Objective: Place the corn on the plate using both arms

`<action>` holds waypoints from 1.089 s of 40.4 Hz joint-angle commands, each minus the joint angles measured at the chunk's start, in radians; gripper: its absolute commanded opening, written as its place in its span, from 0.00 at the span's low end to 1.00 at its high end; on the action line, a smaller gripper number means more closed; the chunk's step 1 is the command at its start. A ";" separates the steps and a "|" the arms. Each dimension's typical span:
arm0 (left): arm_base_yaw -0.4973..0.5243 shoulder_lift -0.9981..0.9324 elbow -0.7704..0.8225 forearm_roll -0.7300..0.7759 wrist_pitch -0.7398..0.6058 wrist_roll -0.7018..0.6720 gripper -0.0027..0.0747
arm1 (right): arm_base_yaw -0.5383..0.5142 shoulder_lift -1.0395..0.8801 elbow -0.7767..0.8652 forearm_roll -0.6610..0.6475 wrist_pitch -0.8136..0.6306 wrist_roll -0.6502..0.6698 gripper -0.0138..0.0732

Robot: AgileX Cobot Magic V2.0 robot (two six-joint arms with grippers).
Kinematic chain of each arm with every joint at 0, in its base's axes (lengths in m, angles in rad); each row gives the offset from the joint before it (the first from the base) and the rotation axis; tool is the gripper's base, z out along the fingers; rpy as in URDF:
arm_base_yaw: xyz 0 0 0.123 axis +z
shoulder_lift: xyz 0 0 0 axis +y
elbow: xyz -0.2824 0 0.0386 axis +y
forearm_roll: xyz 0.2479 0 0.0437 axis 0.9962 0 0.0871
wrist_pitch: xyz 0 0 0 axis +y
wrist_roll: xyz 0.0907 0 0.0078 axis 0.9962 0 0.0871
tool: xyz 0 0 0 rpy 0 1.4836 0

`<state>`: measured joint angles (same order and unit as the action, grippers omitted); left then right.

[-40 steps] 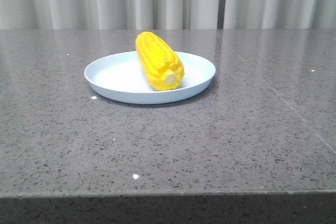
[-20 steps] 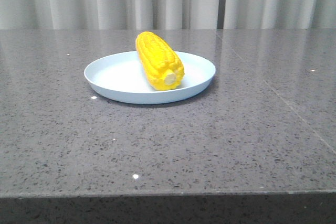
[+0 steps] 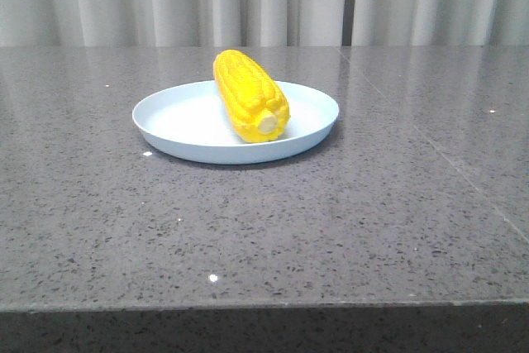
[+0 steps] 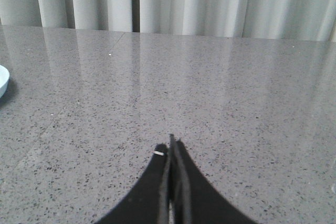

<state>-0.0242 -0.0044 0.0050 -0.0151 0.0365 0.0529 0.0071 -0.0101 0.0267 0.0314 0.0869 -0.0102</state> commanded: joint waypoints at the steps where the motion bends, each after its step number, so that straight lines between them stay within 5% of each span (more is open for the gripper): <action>1: -0.008 -0.021 0.004 -0.009 -0.088 -0.011 0.01 | -0.006 -0.017 -0.006 -0.010 -0.092 0.000 0.08; 44: -0.008 -0.021 0.004 -0.009 -0.088 -0.011 0.01 | -0.006 -0.017 -0.005 -0.007 -0.128 0.035 0.08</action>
